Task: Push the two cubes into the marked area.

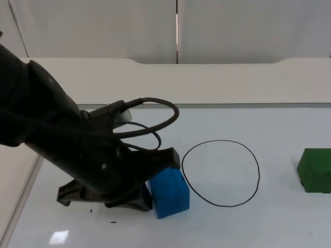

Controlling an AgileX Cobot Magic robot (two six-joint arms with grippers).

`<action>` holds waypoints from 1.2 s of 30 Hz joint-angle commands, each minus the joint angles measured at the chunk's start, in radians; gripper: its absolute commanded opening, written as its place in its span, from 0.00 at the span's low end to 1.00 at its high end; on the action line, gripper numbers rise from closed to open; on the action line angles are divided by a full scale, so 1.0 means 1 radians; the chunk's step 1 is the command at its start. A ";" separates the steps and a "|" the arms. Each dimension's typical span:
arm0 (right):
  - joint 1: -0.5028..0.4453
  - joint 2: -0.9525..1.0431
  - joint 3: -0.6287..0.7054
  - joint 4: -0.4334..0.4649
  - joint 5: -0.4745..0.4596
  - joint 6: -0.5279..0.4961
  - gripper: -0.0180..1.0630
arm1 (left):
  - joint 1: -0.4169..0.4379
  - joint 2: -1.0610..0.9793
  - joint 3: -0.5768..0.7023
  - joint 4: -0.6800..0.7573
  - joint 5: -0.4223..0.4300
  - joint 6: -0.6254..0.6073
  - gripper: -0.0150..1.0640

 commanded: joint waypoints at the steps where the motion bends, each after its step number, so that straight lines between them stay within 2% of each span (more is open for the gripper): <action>1: -0.004 -0.003 0.006 -0.005 -0.005 0.004 0.99 | -0.005 0.000 -0.003 -0.019 0.021 0.003 0.01; 7: -0.004 -0.003 0.006 -0.005 -0.005 0.004 0.99 | -0.010 0.000 -0.003 -0.028 0.046 0.004 0.01; 14: -0.004 -0.003 0.006 -0.005 -0.005 0.004 0.99 | -0.064 0.000 -0.003 -0.074 -0.004 0.023 0.01; 29: -0.004 -0.003 0.006 -0.005 -0.005 0.004 0.99 | -0.062 0.003 -0.003 -0.074 -0.100 0.027 0.01; 36: -0.004 -0.003 0.006 -0.005 -0.005 0.004 0.99 | -0.062 0.003 -0.012 -0.074 -0.102 0.038 0.01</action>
